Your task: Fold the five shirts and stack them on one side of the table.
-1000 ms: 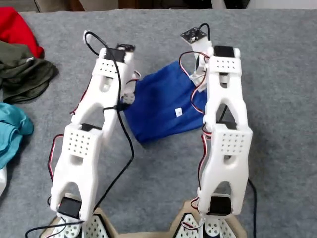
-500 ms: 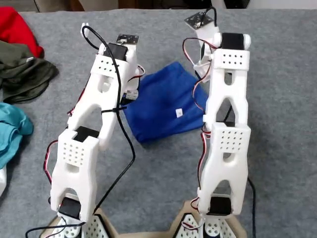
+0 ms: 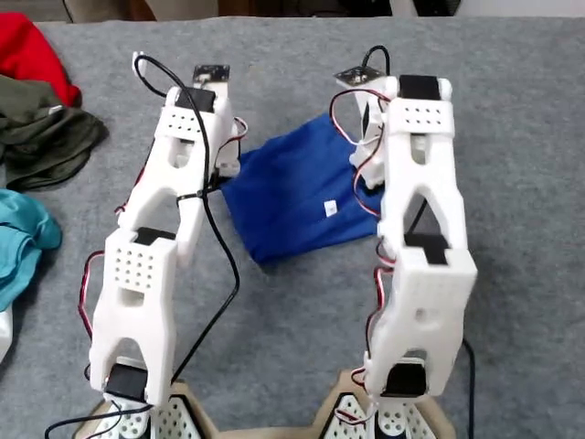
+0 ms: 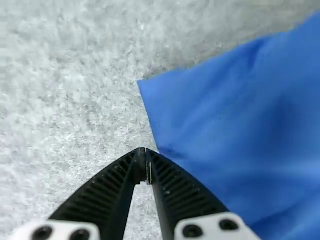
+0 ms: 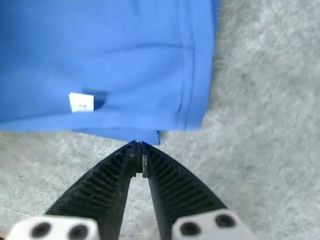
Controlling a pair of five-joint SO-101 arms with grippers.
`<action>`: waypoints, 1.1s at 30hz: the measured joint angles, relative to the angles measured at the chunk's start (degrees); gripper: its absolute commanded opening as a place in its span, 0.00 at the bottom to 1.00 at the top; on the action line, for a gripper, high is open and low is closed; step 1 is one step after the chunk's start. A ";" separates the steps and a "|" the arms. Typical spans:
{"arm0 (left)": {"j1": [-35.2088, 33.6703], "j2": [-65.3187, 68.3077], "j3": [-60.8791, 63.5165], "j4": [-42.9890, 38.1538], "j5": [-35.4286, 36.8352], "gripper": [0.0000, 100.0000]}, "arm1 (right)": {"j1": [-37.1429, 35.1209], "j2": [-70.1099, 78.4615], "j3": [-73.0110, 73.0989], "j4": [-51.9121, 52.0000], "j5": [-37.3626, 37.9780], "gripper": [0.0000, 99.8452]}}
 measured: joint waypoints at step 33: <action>-0.44 -17.14 8.53 11.16 -0.18 0.02 | 2.99 -45.54 60.48 -29.45 -11.96 0.01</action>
